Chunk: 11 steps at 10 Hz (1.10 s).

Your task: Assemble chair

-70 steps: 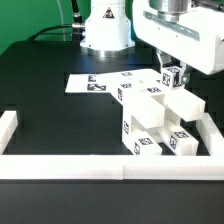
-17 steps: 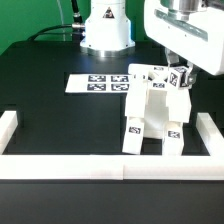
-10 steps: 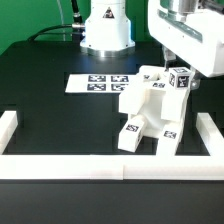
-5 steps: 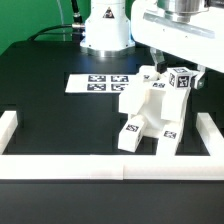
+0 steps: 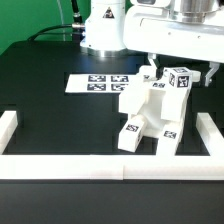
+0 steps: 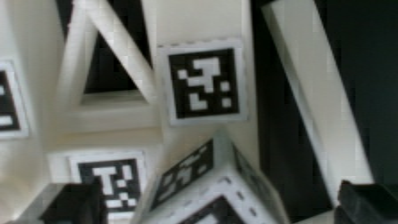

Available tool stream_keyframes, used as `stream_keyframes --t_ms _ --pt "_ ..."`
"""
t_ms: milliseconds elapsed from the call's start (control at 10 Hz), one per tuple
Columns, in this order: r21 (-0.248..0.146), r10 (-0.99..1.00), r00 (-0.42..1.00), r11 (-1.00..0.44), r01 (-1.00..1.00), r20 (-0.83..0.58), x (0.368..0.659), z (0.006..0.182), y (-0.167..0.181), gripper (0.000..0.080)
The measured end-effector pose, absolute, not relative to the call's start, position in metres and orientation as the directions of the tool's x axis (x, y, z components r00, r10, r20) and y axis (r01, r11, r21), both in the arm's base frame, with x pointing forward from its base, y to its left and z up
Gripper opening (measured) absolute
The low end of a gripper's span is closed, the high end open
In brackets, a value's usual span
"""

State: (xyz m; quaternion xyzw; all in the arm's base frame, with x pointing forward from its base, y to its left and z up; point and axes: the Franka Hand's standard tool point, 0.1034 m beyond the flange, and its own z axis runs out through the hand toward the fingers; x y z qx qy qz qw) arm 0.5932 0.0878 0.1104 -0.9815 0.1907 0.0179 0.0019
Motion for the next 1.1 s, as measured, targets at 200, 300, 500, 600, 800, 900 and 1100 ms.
stream_keyframes --t_ms 200,300,500,600,800,900,1100 --pt "0.003 -0.262 0.964 -0.965 -0.262 -0.035 0.5926 0.1102 0.0899 0.0649" --pt "0.006 -0.194 0.980 -0.981 -0.194 -0.034 0.5926 0.1101 0.0892 0.0649" --pt "0.004 -0.098 0.995 -0.995 -0.098 -0.035 0.5925 0.1098 0.0878 0.0649" --pt "0.002 -0.022 0.999 -1.000 -0.022 -0.036 0.5926 0.1094 0.0864 0.0649" --pt "-0.001 0.045 0.998 -0.999 0.045 -0.036 0.5930 0.1093 0.0839 0.0538" --pt "-0.001 0.044 0.998 -0.999 0.044 -0.036 0.5930 0.1090 0.0827 0.0538" --pt "0.000 0.040 0.999 -0.999 0.040 -0.037 0.5929 0.1087 0.0826 0.0275"
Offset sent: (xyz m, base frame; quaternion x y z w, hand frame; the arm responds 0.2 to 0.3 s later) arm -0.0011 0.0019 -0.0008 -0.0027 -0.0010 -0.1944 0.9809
